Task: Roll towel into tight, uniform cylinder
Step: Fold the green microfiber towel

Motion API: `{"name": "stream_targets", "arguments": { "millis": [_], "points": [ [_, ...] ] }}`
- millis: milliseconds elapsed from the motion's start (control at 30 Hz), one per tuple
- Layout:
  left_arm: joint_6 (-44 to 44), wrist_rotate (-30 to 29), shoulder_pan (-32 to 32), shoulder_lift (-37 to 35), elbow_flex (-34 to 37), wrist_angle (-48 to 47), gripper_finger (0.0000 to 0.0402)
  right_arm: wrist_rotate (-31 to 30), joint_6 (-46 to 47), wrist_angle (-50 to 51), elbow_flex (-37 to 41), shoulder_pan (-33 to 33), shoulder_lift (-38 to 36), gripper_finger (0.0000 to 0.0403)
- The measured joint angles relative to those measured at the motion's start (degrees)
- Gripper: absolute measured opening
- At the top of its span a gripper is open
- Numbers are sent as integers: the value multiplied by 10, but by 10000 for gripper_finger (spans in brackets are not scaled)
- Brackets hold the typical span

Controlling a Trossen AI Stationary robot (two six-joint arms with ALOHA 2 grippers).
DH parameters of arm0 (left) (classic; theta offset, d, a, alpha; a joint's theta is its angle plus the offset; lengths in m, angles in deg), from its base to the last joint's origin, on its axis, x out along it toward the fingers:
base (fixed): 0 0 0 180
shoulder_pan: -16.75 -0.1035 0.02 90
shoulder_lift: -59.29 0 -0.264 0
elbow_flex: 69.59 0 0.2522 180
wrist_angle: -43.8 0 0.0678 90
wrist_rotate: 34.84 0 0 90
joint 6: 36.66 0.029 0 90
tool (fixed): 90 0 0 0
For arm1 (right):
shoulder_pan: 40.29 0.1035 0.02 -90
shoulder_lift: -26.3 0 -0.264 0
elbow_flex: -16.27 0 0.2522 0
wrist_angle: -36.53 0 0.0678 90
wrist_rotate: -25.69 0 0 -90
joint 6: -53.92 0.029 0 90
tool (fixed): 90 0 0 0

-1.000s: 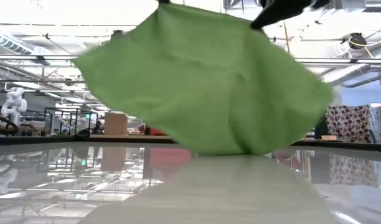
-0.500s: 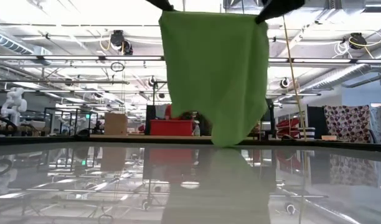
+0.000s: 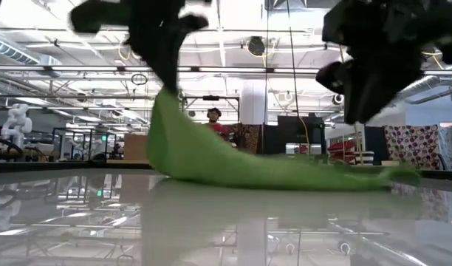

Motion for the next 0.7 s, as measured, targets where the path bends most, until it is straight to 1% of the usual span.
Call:
{"name": "stream_targets", "arguments": {
  "millis": [167,267,367,433,500,700],
  "points": [
    [-34,9,21,59,0,-49,0,-10,34,-14,0,58,29,186],
    [-40,20,32,78,0,-44,0,-70,46,-15,0,101,33,214],
    [-50,20,38,84,0,-34,0,-123,63,-19,0,135,50,218],
    [-52,21,39,86,0,-24,0,-140,80,-24,0,149,68,212],
    [-62,21,41,86,0,-25,0,-159,100,-23,0,156,92,203],
    [-81,21,47,86,0,-26,0,-242,161,0,0,165,146,175]
  ]
}}
